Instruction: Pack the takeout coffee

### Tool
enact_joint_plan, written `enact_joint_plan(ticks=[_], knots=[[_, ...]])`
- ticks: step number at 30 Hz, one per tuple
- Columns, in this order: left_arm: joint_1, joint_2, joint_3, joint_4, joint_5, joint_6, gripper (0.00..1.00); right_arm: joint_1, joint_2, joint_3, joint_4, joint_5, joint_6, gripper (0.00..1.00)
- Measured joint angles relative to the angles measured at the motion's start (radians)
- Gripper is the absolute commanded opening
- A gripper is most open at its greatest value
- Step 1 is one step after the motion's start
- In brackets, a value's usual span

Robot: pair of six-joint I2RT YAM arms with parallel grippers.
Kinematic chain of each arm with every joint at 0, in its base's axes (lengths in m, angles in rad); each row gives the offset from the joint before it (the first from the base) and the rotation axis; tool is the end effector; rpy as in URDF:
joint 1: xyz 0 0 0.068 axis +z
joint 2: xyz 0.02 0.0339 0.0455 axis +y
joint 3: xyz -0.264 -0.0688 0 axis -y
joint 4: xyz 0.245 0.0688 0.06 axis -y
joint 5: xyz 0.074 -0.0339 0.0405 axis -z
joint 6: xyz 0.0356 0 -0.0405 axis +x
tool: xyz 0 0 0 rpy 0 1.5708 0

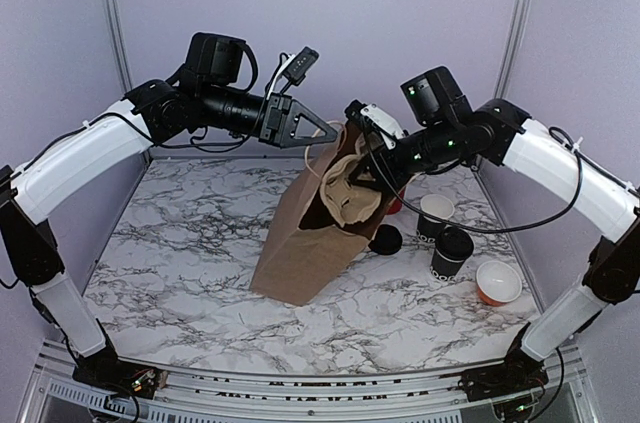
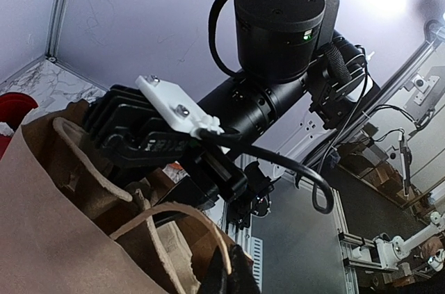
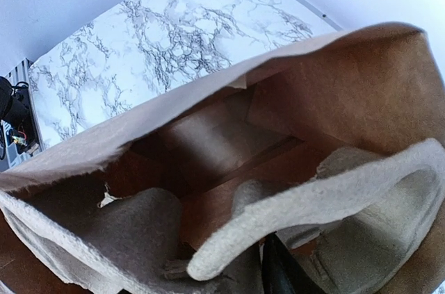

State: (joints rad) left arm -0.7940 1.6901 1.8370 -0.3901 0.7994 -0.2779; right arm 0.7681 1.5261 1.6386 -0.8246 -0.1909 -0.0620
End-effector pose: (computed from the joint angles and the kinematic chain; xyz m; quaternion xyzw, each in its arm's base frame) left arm 0.2488 -0.2895 0.4470 0.4170 0.6404 -0.5534 0.3314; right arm 0.2308 0.2323 0.3932 -0.4013 0.8123 0.2246 0.3589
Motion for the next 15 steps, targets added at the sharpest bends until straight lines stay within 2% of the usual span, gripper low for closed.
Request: enact_joint_plan(ticks=[9,15], knots=[[0.000,0.000,0.002,-0.021,-0.008,0.022,0.00,-0.023,-0.007,-0.003,-0.039,-0.055,0.063,0.40],[-0.005,0.005,0.027,-0.024,-0.018,0.013,0.00,-0.023,-0.063,-0.190,-0.009,-0.116,0.115,0.40]])
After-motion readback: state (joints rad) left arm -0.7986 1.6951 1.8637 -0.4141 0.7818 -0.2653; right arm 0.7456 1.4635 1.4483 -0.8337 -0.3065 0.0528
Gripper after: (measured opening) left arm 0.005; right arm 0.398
